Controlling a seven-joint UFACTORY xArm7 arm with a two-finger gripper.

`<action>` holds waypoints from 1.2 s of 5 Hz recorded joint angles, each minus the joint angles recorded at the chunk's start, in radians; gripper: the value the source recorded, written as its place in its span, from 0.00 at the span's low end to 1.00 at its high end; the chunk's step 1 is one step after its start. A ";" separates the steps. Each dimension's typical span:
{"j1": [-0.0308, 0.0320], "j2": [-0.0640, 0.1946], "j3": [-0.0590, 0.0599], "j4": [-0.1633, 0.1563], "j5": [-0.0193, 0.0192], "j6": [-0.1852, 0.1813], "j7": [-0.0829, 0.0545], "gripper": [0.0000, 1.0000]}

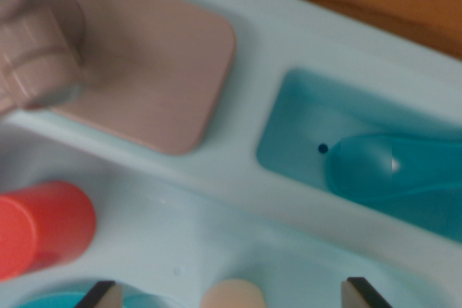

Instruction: Pick detergent from the sink

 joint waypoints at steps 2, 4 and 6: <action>-0.0022 0.005 -0.003 -0.018 0.0017 -0.026 -0.017 0.00; -0.0039 0.009 -0.005 -0.033 0.0031 -0.047 -0.031 0.00; -0.0054 0.013 -0.007 -0.045 0.0042 -0.064 -0.042 0.00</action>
